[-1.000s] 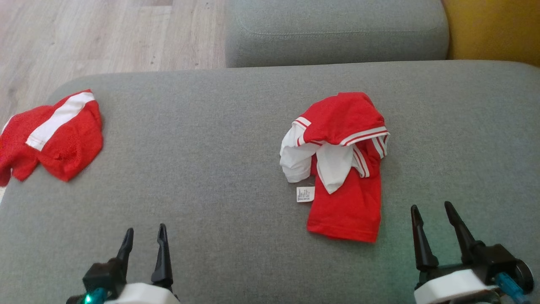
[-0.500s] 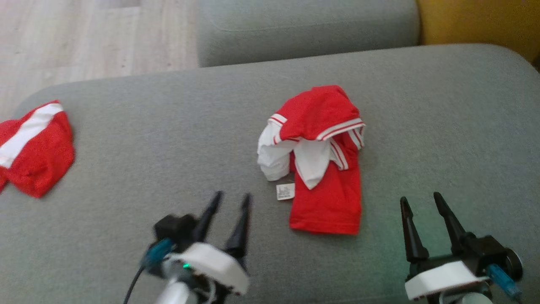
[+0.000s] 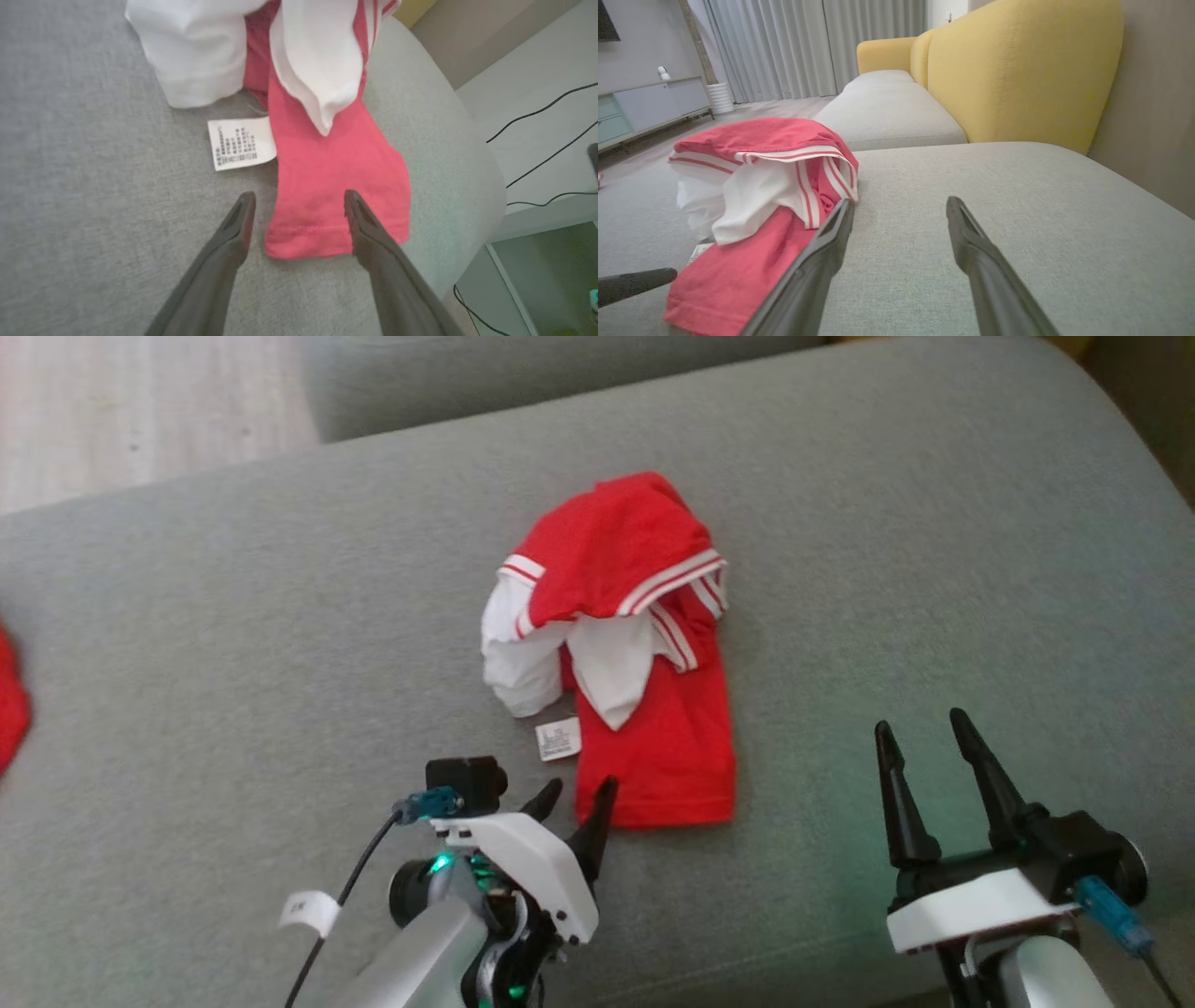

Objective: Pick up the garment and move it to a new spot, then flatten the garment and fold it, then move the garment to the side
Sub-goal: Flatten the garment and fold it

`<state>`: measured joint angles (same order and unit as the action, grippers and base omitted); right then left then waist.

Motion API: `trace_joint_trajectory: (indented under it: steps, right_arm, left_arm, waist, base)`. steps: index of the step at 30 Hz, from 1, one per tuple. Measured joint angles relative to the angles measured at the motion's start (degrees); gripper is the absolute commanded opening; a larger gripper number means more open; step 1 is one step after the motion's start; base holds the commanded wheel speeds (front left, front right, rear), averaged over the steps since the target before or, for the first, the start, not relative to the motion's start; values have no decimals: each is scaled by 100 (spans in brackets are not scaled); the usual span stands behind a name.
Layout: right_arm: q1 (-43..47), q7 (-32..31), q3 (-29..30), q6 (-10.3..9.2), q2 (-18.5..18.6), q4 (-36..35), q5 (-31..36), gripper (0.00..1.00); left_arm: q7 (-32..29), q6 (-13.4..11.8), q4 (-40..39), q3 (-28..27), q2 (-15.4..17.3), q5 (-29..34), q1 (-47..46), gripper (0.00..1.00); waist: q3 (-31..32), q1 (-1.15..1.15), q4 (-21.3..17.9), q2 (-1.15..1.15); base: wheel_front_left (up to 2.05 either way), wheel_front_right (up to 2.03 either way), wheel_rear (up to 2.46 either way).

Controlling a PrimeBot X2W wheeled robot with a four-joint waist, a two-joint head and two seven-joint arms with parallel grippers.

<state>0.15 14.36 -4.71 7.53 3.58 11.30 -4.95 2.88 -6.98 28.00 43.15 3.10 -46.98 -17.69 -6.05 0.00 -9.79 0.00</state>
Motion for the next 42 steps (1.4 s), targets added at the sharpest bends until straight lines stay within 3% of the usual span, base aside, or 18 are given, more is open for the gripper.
trace_joint_trajectory:
  steps: [4,5,6,7,10,16,18,24,29,35,42]
  right_arm:
    - [-13,0,34,0,37,4,-9,100]
    - [-14,0,36,0,40,5,-9,100]
    - [-14,0,36,0,40,5,-9,100]
    - [-13,0,41,0,41,7,-9,100]
    - [-13,0,63,0,42,24,-9,100]
    - [-1,0,137,0,40,41,-10,100]
    - [23,0,145,0,38,41,-10,100]
    - [58,0,66,0,19,44,-10,100]
    - [52,0,-41,0,-21,69,-63,100]
    - [48,0,-31,0,-46,116,-67,100]
    - [58,0,120,0,-67,116,-104,100]
  left_arm:
    - [104,-101,521,249,-4,-374,-183,100]
    - [110,-79,547,286,-7,-479,-208,89]
    - [110,-79,547,286,-7,-479,-208,24]
    - [111,-40,575,335,-7,-576,-246,0]
    - [152,43,670,481,-19,-714,-305,0]
    - [96,-68,448,514,153,-591,-726,0]
    - [-99,-171,108,530,469,-410,-1063,0]
    - [-778,-516,-665,416,1833,288,-2299,0]
    - [-900,-561,-758,286,2510,884,-3304,0]
    - [-734,-435,-545,369,2696,1412,-4033,0]
    - [-790,-357,-620,519,2743,1457,-3996,0]
  waist:
    - [-98,0,-194,0]
    - [-99,0,-209,0]
    - [-99,0,-209,0]
    - [-94,0,-213,0]
    - [-50,0,-201,0]
    - [113,0,-101,0]
    - [170,0,-50,0]
    - [286,0,48,0]
    - [301,0,-81,0]
    - [318,0,-276,0]
    - [371,0,-358,0]
  base:
    - [0,0,0]
    - [0,0,0]
    - [0,0,0]
    - [0,0,0]
    - [0,0,0]
    - [0,0,0]
    - [0,0,0]
    - [0,0,0]
    - [0,0,0]
    - [0,0,0]
    - [0,0,0]
